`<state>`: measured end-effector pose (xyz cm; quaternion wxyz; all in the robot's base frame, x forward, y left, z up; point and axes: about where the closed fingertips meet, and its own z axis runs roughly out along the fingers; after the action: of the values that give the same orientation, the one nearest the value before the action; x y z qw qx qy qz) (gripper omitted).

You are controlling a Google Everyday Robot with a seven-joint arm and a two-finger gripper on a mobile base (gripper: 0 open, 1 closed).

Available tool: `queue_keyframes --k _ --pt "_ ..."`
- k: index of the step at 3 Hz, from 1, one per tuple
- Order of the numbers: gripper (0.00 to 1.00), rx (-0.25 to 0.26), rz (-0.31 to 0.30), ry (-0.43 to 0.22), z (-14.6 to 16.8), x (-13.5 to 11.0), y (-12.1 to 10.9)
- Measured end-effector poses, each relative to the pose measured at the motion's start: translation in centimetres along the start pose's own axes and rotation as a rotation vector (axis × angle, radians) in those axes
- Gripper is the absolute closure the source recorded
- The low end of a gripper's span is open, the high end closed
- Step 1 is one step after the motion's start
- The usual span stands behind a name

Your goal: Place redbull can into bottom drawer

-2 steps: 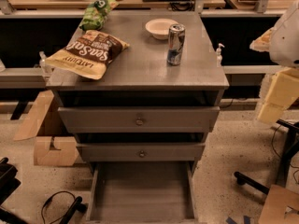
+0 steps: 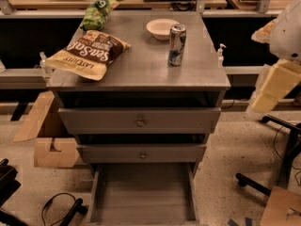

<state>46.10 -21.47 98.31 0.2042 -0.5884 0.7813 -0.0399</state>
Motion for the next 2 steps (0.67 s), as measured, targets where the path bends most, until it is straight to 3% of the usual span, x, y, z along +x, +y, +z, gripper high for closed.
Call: queue_keyframes --k 2 --pt "0.00 0.106 0.069 -0.140 2.0 -2.3 -4.6"
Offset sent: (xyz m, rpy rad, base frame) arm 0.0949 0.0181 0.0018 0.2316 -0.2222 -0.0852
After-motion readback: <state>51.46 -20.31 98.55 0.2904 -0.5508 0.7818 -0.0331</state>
